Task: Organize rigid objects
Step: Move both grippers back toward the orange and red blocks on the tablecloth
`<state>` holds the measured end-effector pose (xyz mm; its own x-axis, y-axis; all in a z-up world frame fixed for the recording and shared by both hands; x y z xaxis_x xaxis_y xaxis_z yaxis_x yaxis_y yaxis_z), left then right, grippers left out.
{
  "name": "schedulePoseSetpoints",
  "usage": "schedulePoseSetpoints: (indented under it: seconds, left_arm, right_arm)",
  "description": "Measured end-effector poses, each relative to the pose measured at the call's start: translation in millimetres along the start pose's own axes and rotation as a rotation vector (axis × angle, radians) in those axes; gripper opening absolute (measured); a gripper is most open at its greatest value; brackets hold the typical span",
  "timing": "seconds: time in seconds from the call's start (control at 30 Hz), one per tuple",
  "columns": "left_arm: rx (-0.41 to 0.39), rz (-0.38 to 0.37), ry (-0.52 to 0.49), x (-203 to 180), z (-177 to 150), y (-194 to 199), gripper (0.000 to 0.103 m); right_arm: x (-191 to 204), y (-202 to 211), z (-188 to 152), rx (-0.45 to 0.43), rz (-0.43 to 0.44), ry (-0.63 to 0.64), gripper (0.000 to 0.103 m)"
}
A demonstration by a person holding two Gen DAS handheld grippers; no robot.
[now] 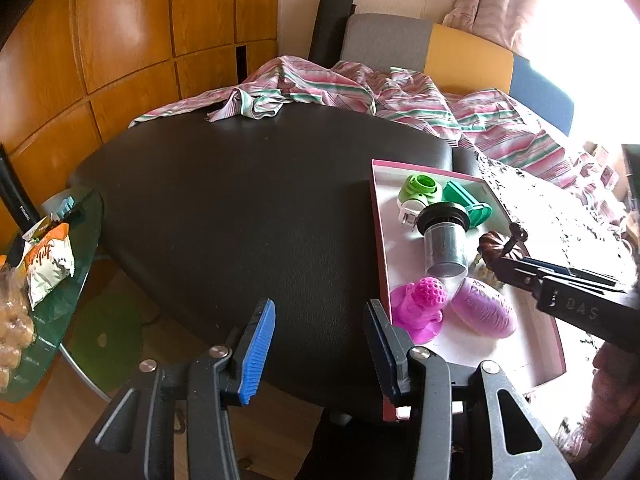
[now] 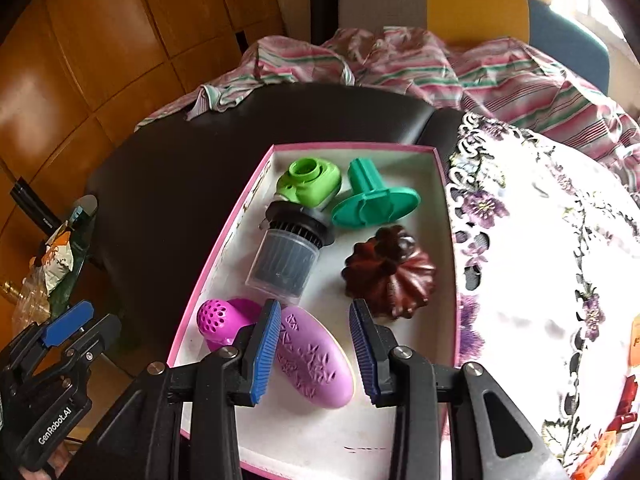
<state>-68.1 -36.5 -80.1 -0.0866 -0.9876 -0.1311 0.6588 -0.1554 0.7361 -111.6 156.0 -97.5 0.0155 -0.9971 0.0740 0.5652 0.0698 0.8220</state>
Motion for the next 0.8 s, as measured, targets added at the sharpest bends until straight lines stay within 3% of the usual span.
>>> schedulePoseSetpoints:
  seconds: [0.4,0.8]
  left_arm:
    - [-0.018,-0.013,-0.053,-15.6,4.7,8.6,0.047]
    - [-0.043,-0.07,-0.149,-59.4,18.6,11.6,0.047]
  right_arm:
    - [-50.3,24.6,-5.9,-0.05,-0.054,-0.072,0.036]
    - [-184.5,77.9,-31.8,-0.084,-0.22,-0.296,0.036]
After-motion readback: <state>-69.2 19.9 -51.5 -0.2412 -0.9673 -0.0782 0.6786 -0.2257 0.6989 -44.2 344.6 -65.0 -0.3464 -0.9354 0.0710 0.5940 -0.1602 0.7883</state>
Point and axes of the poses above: each gripper's, at about its wrist camera, not at the fingertips, and y roughly against the way its jaws point, x to its left, z to its top, the point moved 5 cm from there along -y, roughly the way its jaws point, and after that the axes turned 6 degrees about -z, right-handed, at the moved point
